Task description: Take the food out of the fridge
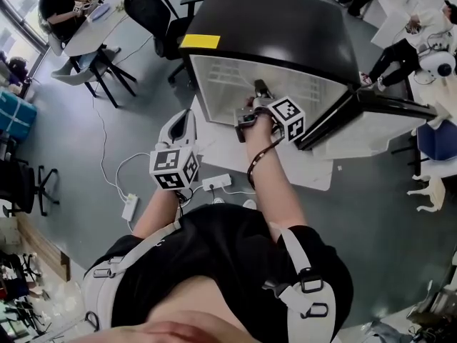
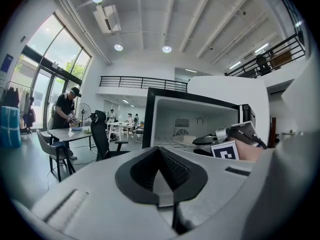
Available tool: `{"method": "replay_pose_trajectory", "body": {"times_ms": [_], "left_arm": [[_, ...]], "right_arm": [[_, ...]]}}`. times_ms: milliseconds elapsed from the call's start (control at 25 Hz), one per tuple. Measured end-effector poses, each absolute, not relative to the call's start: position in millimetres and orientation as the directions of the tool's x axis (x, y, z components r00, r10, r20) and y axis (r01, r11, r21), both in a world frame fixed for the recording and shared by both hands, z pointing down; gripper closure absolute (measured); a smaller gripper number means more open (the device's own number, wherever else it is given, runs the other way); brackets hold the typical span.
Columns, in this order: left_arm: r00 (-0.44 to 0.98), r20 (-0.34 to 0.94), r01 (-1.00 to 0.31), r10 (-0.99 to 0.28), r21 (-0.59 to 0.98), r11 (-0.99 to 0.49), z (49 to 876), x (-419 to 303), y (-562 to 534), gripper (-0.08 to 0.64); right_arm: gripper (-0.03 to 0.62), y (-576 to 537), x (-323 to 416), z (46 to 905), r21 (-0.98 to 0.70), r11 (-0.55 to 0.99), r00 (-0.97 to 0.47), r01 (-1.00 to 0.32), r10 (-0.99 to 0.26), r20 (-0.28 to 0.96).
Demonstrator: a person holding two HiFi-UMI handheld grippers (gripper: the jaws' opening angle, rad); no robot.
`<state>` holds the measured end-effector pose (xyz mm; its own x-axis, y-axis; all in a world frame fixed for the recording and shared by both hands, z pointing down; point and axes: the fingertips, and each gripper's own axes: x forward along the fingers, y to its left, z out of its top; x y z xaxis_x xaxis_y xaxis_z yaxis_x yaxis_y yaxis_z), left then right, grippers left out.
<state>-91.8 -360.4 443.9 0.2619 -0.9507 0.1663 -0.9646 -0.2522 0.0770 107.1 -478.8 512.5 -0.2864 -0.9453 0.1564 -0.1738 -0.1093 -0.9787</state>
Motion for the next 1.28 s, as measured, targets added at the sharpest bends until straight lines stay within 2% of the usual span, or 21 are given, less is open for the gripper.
{"method": "replay_pose_trajectory", "body": {"times_ms": [320, 360, 400, 560, 840, 1280], "left_arm": [[0.302, 0.175, -0.953, -0.937, 0.08, -0.292, 447.9, -78.2, -362.7, 0.561], [0.305, 0.176, -0.952, -0.936, 0.081, -0.295, 448.5, -77.1, -363.0, 0.561], [0.309, 0.177, -0.951, -0.935, 0.082, -0.298, 449.1, -76.1, -363.4, 0.561], [0.318, 0.179, -0.948, -0.931, 0.088, -0.307, 451.1, -71.6, -365.1, 0.561], [0.348, 0.181, -0.937, -0.92, 0.099, -0.335, 454.4, -56.7, -364.4, 0.561], [0.387, 0.18, -0.922, -0.904, 0.102, -0.374, 454.9, -33.2, -366.1, 0.561]], "right_arm": [[0.504, -464.7, 110.0, 508.3, -0.992, -0.07, -0.318, -0.102, -0.943, 0.099], [0.544, -462.1, 110.9, 504.9, -0.993, -0.057, -0.32, -0.099, -0.943, 0.086], [0.552, -459.5, 111.9, 500.9, -0.994, -0.045, -0.322, -0.104, -0.944, 0.076], [0.554, -451.2, 115.2, 491.9, -0.992, -0.02, -0.337, -0.122, -0.94, 0.061], [0.557, -424.2, 126.9, 493.9, -0.999, -0.02, -0.366, -0.047, -0.93, 0.036], [0.569, -374.6, 161.9, 479.1, -1.0, 0.017, -0.36, -0.021, -0.933, -0.008]]}}
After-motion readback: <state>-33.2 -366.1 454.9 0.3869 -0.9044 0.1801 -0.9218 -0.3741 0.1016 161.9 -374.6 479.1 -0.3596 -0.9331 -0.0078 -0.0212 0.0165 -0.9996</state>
